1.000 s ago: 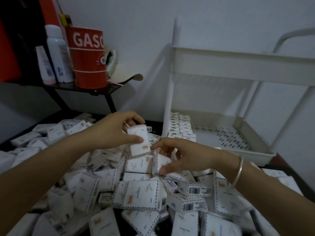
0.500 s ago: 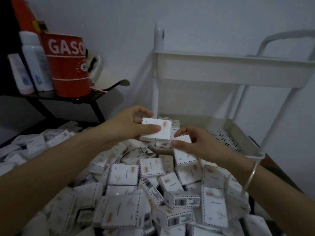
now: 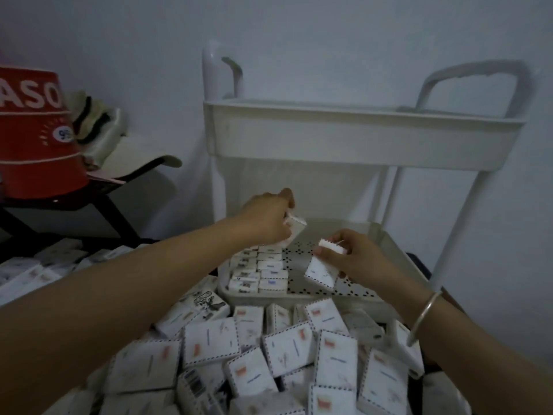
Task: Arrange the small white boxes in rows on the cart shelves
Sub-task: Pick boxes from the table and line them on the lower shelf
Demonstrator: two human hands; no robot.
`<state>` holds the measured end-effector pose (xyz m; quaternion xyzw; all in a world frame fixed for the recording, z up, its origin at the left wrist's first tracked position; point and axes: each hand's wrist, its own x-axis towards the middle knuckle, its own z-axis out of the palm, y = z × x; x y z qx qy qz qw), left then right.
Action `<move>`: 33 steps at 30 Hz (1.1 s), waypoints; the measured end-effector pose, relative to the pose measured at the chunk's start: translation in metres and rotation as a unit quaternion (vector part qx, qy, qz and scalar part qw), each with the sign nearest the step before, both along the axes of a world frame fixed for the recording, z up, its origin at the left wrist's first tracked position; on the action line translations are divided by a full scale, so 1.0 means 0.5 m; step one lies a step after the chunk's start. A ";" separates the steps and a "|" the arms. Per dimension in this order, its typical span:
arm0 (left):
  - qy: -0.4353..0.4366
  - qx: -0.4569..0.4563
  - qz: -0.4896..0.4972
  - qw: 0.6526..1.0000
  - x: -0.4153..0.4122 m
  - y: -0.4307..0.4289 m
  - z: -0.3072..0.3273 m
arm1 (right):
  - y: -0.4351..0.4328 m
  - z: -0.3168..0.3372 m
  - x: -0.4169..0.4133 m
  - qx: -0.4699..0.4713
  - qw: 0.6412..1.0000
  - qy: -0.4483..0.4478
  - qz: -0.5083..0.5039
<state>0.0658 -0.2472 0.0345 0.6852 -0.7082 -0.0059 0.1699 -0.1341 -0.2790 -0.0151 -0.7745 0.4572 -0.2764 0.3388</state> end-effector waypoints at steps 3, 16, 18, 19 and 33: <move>-0.002 0.027 0.031 0.999 0.017 -0.068 0.007 | -0.038 -0.010 0.000 -0.019 0.999 0.011 -0.026; -0.173 0.084 0.006 0.981 0.056 -0.214 -0.016 | -0.138 -0.012 0.076 -0.122 0.992 -0.012 -0.032; -0.186 0.070 0.011 0.980 0.058 -0.220 -0.017 | -0.155 -0.006 0.089 -0.106 0.994 -0.025 -0.027; -0.188 0.064 0.014 0.980 0.058 -0.223 -0.017 | -0.163 -0.004 0.095 -0.099 0.994 -0.029 -0.025; -0.224 0.060 0.063 0.971 0.047 -0.217 -0.056 | -0.185 -0.025 0.105 -0.131 0.990 0.030 -0.043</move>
